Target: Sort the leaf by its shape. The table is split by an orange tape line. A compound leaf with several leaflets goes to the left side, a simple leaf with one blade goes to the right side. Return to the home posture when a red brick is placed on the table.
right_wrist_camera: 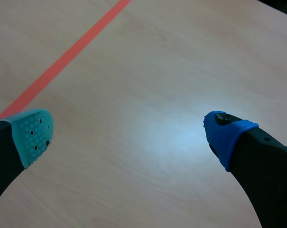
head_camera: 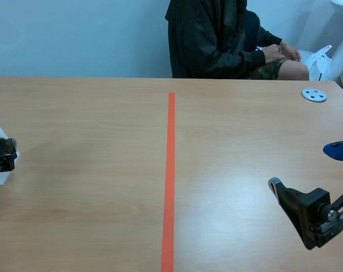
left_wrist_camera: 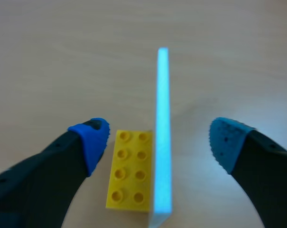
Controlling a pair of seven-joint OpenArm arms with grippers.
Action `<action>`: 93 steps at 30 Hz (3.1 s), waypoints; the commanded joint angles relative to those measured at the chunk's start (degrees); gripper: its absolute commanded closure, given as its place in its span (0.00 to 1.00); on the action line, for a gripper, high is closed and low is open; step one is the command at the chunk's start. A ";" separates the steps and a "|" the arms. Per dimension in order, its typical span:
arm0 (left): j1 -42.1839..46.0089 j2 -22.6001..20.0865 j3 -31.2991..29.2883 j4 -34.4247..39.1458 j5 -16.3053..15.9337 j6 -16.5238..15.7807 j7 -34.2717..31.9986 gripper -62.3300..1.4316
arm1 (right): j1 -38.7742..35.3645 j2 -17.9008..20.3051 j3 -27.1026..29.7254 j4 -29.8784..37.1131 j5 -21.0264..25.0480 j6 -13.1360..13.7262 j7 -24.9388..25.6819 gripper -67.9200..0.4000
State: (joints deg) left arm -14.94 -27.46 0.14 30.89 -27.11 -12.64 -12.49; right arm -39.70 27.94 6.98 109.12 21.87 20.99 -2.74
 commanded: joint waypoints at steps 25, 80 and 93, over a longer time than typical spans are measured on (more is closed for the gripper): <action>34.93 -4.92 -0.70 64.28 0.59 -20.57 18.45 0.00 | 1.01 -0.02 0.09 0.96 0.20 0.02 0.07 0.00; 41.75 5.68 -0.48 68.72 2.49 -18.43 19.96 0.00 | 2.73 -0.02 0.09 0.96 1.31 1.33 0.09 0.00; 41.75 5.68 -0.48 68.70 2.49 -18.43 19.78 0.00 | 2.73 -0.02 0.09 0.96 1.29 1.31 0.07 0.00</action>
State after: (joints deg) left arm 26.98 -21.76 -0.03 99.39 -24.27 -31.11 8.14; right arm -37.65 27.94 6.98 109.12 22.55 22.31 -3.53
